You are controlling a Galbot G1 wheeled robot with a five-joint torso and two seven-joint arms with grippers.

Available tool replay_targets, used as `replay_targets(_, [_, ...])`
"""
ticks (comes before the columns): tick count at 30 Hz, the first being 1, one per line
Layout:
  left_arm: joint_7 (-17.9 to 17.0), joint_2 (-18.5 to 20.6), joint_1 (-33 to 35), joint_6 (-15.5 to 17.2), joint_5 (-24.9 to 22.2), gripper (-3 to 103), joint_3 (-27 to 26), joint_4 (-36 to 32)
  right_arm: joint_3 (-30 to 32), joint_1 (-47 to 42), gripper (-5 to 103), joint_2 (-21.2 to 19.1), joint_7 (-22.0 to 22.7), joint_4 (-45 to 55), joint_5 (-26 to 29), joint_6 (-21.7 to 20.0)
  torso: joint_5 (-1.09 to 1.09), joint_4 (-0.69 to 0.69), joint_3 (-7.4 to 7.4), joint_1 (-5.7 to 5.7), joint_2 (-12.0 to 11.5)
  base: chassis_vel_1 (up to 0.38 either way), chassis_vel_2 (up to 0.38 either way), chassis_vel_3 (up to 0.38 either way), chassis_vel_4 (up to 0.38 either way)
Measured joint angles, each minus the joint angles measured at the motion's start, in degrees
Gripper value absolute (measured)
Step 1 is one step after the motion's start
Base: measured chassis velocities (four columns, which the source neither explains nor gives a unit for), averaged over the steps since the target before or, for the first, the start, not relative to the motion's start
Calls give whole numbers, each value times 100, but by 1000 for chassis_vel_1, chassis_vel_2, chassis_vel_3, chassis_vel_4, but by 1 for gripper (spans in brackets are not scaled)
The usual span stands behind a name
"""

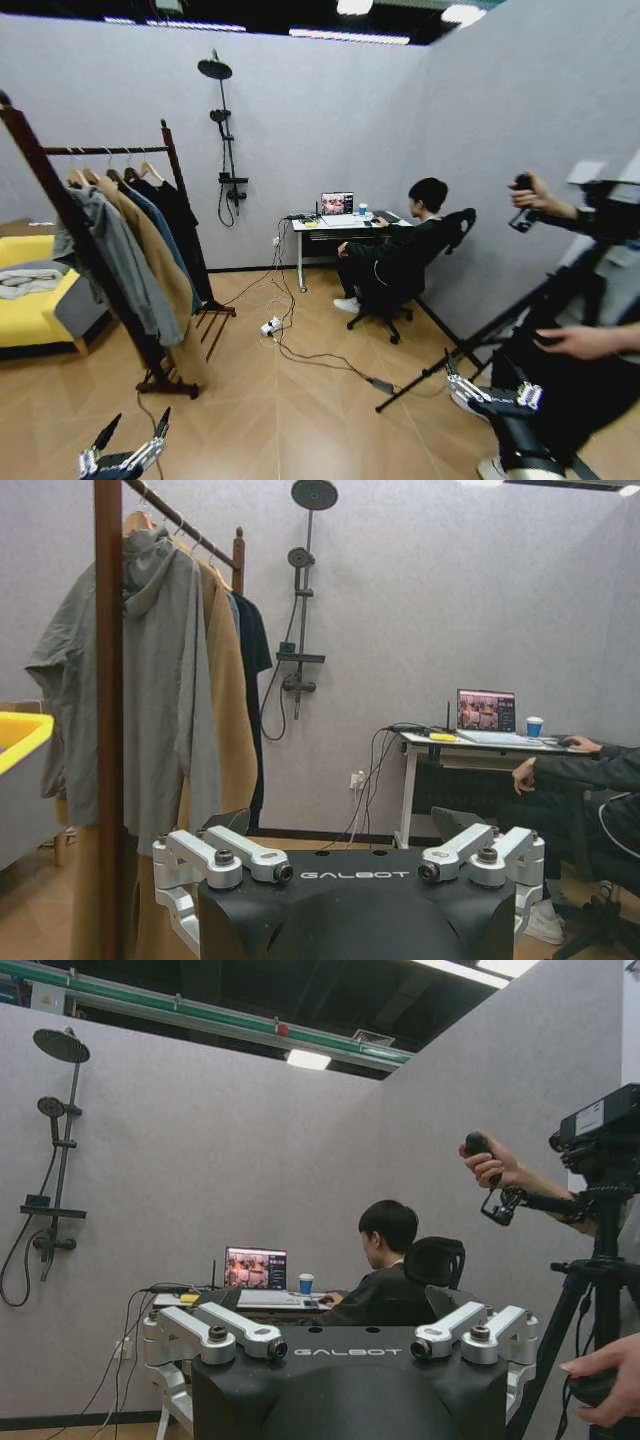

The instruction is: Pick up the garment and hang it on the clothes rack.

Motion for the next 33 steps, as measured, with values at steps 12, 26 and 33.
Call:
replay_targets(12, [2, 0, 0, 0, 0, 100, 1, 0, 0, 3, 100, 0, 0, -1, 0, 0, 5, -1, 6, 11, -8, 30, -14, -64, 69])
replay_targets(26, [2, 0, 0, 0, 0, 100, 1, 0, 0, 2, 100, 0, 0, -1, 0, 0, 6, -1, 4, 5, -4, -13, 13, 16, -17])
replay_targets(33, [2, 0, 0, 0, 0, 100, 1, 0, -1, 2, 100, 0, 0, -1, 0, 0, 5, -1, 4, 6, -5, 27, -29, -14, 40])
